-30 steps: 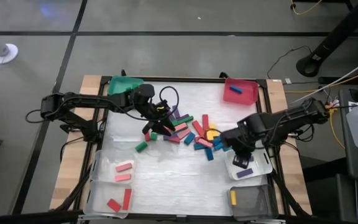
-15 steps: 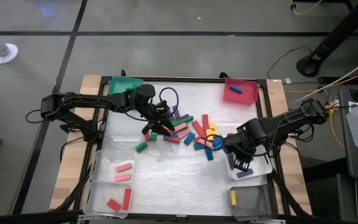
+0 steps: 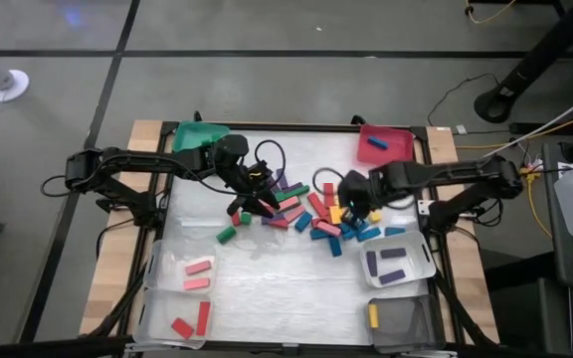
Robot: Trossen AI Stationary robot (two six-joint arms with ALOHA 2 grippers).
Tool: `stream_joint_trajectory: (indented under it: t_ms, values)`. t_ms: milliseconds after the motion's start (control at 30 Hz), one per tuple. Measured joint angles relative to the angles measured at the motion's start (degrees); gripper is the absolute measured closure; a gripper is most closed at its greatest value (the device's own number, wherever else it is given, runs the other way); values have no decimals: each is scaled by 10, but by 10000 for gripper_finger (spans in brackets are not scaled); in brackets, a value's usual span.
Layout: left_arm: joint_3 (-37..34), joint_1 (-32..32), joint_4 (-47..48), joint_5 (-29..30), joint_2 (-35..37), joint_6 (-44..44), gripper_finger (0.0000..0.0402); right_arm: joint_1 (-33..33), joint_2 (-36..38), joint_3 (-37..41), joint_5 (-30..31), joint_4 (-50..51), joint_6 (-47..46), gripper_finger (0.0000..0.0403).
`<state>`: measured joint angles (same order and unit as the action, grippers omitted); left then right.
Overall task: Sort blocks
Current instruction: Put the yellow block into the black bin
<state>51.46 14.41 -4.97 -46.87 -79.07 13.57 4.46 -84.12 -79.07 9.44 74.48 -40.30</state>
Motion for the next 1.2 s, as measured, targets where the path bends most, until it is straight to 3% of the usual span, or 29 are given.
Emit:
stream_joint_trajectory:
  t_ms: [367,667,867,1200]
  values:
    - [0,0,0,0,0,-8,211,-93,-62,0,-129,84,132,281]
    - [0,0,0,2,0,-21,211,-109,-111,3,-149,145,283,281]
    - [0,0,0,2,0,-21,211,-104,-112,62,-170,141,394,281]
    - [0,0,0,20,0,-21,211,-105,-113,166,-149,91,438,281]
